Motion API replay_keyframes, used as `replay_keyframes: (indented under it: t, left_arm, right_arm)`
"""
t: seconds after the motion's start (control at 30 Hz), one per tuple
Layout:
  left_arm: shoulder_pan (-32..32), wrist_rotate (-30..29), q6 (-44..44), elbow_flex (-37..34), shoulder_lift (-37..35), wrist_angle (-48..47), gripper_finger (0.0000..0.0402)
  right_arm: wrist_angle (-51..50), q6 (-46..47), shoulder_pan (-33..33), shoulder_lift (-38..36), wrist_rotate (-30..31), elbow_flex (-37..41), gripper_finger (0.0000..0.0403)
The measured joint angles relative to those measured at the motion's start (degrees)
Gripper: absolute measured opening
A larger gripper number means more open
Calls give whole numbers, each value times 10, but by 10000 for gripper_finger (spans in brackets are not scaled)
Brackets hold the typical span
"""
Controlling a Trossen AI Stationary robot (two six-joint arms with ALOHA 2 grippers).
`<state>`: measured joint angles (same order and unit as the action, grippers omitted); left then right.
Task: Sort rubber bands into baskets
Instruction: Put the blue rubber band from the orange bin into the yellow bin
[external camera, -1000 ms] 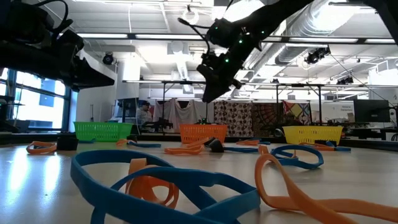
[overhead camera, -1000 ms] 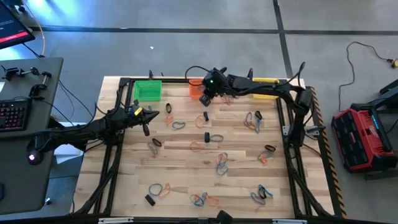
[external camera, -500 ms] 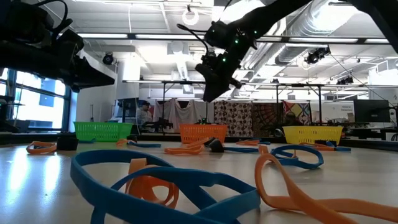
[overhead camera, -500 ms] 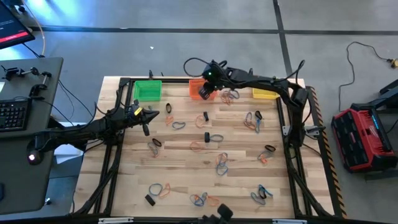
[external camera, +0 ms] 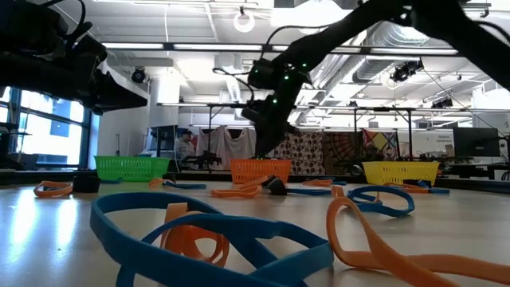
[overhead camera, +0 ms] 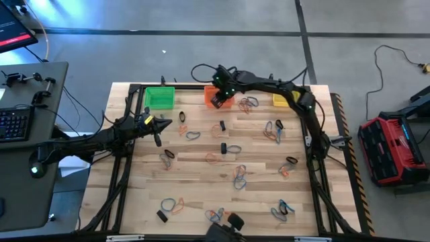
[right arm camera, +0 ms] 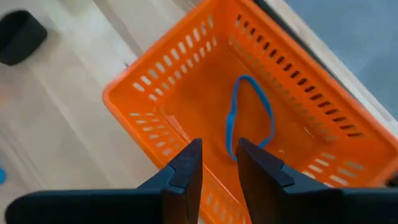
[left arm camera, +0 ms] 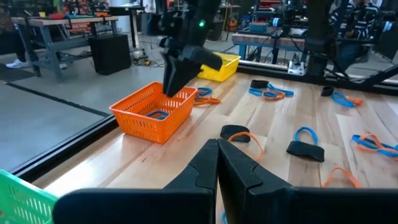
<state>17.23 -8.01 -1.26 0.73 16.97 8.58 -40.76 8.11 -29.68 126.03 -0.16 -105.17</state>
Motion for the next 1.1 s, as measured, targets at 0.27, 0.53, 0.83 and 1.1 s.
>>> replay_keyframes:
  t: [0.27,0.53,0.83,1.1]
  left_arm:
    - [0,0,0,0,0,0,0]
    - [0,0,4,0,0,-1,0]
    - [0,0,5,0,0,0,0]
    - [0,0,7,0,0,3,0]
  right_arm:
    - [-91,-20,0,89,16,-130,121]
    - [-123,-6,-16,121,30,-165,150]
    - [-109,-5,-34,129,-5,-159,151]
    - [-107,-5,-34,139,-20,-159,151]
